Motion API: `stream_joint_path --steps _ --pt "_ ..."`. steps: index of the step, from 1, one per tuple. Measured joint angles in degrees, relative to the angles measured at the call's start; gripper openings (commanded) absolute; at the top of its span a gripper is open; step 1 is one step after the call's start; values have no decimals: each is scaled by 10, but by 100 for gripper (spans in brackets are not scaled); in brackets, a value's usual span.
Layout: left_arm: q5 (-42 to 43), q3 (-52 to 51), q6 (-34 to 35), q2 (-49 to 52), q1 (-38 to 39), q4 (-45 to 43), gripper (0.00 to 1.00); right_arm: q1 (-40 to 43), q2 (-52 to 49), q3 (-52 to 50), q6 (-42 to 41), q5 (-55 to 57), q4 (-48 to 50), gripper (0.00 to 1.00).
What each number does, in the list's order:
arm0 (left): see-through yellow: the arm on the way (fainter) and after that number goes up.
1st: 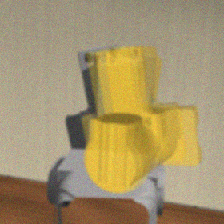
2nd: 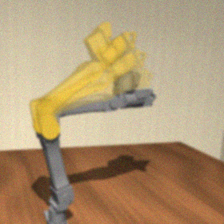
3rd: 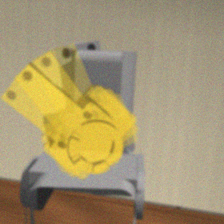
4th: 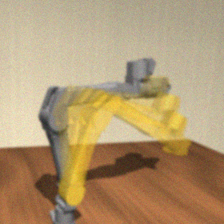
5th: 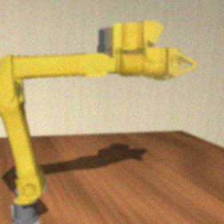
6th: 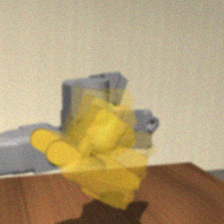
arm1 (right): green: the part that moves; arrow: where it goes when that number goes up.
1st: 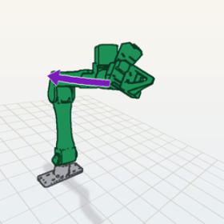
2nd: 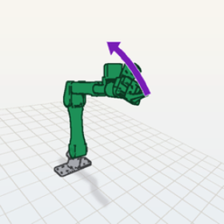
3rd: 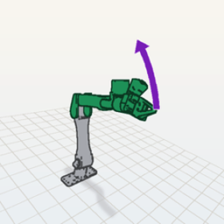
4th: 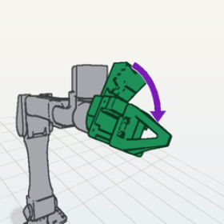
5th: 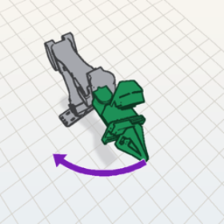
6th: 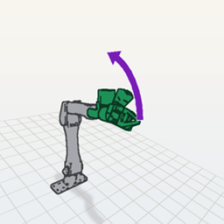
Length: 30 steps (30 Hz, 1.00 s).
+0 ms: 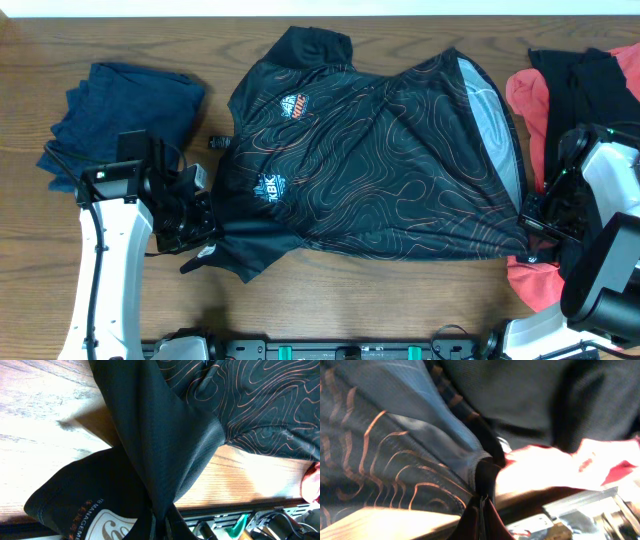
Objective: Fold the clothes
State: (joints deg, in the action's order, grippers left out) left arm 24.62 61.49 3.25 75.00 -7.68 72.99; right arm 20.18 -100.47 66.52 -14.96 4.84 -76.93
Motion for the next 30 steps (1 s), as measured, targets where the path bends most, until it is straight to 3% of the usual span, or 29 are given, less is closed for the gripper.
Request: stream_joint_path --steps 12,22,24,25,26,28,30 --pt "0 0 0 0 0 0 6 0 0 0 -208 191 -91 1" --pt "0 0 0 0 0 0 7 0 0 -1 -232 196 -85 1" --pt "0 0 0 0 0 0 6 0 0 -2 -232 195 -78 8" --pt "0 0 0 0 0 0 6 0 0 -3 -230 193 -73 28" --pt "0 0 0 0 0 0 6 0 0 -3 -227 190 -68 40" --pt "0 0 0 0 0 0 6 0 0 -3 -220 189 -61 46" --pt "0 0 0 0 0 0 6 0 0 -3 -213 186 -48 45"
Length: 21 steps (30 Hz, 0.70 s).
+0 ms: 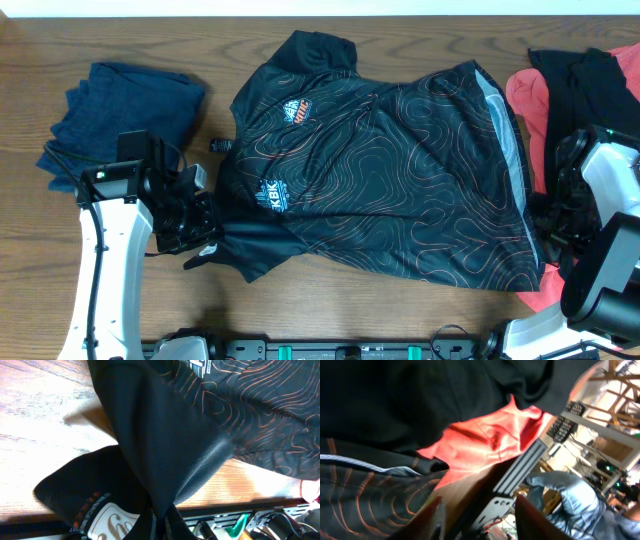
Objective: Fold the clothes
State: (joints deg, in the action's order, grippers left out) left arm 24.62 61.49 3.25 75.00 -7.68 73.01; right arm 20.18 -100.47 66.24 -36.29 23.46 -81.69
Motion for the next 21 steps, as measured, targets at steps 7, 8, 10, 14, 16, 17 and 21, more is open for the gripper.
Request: stream_joint_path --steps 7,8,10,14,16,17,21 --pt "0 0 0 0 0 0 6 0 0 0 62 -59 45 44" --pt "0 0 0 0 0 0 6 0 0 0 71 -74 48 44" --pt "0 0 0 0 0 0 6 0 0 -4 85 -96 55 44" --pt "0 0 0 0 0 0 6 0 0 -28 106 -129 75 46" --pt "0 0 0 0 0 0 7 0 0 -45 112 -137 87 48" --pt "0 0 0 0 0 0 7 0 0 -56 114 -140 96 48" --pt "0 0 0 0 0 0 7 0 0 -87 120 -150 113 50"
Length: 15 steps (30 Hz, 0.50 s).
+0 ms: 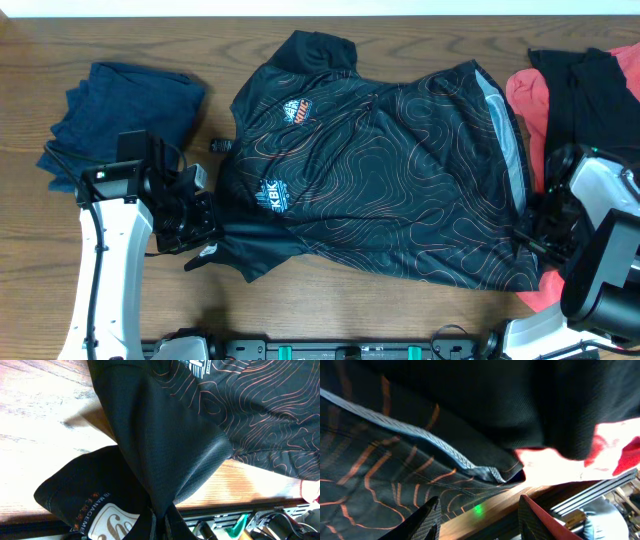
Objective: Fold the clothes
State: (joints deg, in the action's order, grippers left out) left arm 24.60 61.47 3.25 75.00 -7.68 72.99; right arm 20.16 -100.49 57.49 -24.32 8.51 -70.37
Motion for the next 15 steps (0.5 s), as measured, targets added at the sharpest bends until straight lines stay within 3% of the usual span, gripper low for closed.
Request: stream_joint_path --steps 6,15 --pt "0 0 0 0 0 0 7 0 0 -4 5 3 8 53" --pt "0 0 0 0 0 0 7 0 0 -27 5 7 34 50"
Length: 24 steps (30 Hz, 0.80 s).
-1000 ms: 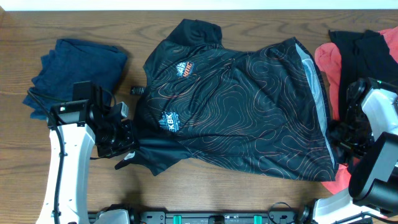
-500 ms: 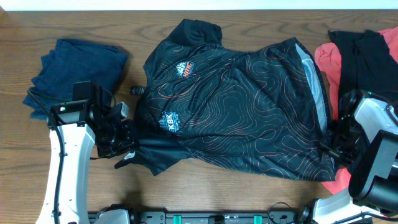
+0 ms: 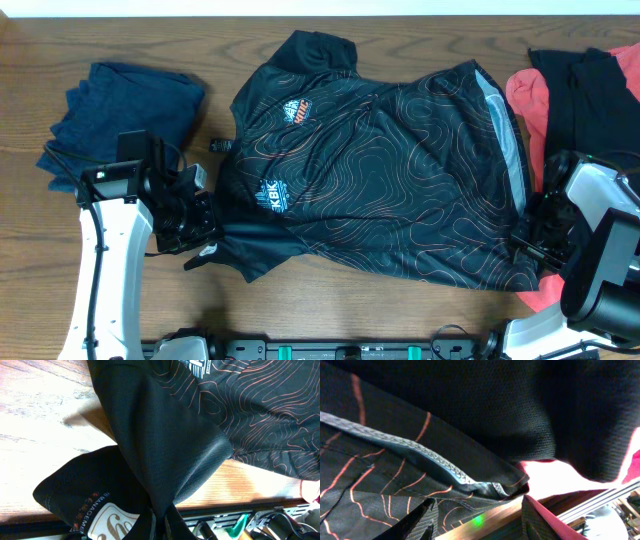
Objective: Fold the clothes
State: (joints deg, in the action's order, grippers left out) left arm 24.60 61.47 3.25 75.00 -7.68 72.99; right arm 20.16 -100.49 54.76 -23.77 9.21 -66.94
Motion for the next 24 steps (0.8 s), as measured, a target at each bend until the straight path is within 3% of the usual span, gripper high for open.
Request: stream_joint_path --steps 5,10,14,24 --pt "0 0 0 0 0 0 6 0 0 -3 1 0 4 44" --pt "0 0 0 0 0 0 7 0 0 -8 4 1 7 17" --pt "0 0 0 0 0 0 6 0 0 -9 5 0 8 3" --pt "0 0 0 0 0 0 6 0 0 -9 4 -7 -8 1"
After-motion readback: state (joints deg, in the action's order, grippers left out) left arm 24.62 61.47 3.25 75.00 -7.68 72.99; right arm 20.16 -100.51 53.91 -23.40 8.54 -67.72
